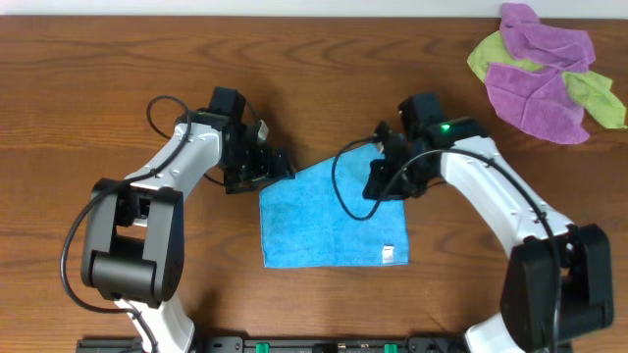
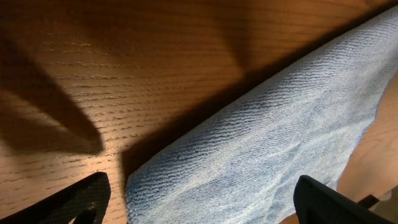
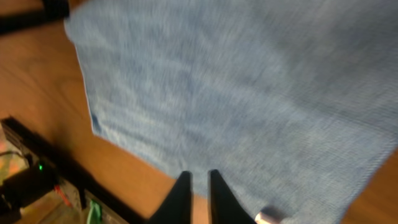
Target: Fold the cloth
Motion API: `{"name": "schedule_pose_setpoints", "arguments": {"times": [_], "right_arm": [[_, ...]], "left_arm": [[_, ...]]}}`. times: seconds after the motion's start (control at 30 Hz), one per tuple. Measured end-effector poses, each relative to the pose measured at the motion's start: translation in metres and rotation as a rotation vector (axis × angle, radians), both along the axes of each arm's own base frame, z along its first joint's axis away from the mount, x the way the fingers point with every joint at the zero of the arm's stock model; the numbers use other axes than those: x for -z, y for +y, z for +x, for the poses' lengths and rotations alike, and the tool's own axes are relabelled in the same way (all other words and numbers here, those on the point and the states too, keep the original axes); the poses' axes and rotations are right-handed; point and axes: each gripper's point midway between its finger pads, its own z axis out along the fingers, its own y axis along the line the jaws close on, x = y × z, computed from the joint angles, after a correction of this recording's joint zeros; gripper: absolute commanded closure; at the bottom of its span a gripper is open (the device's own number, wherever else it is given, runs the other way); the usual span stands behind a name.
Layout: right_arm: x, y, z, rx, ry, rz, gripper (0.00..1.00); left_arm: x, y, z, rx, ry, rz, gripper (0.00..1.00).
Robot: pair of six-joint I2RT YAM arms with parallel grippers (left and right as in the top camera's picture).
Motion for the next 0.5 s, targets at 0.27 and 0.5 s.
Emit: {"name": "schedule_pose_setpoints", "arguments": {"times": [0.27,0.5], "right_arm": [[0.009,-0.001,-0.011,-0.052,-0.006,-0.116,0.98],[0.015,-0.015,-0.008,-0.044,-0.030,-0.203,0.98]], "left_arm": [[0.000,0.000,0.000,-0.005,0.002,-0.001,0.04],[0.000,0.000,0.000,-0.008,0.004,-0.001,0.01]]}}
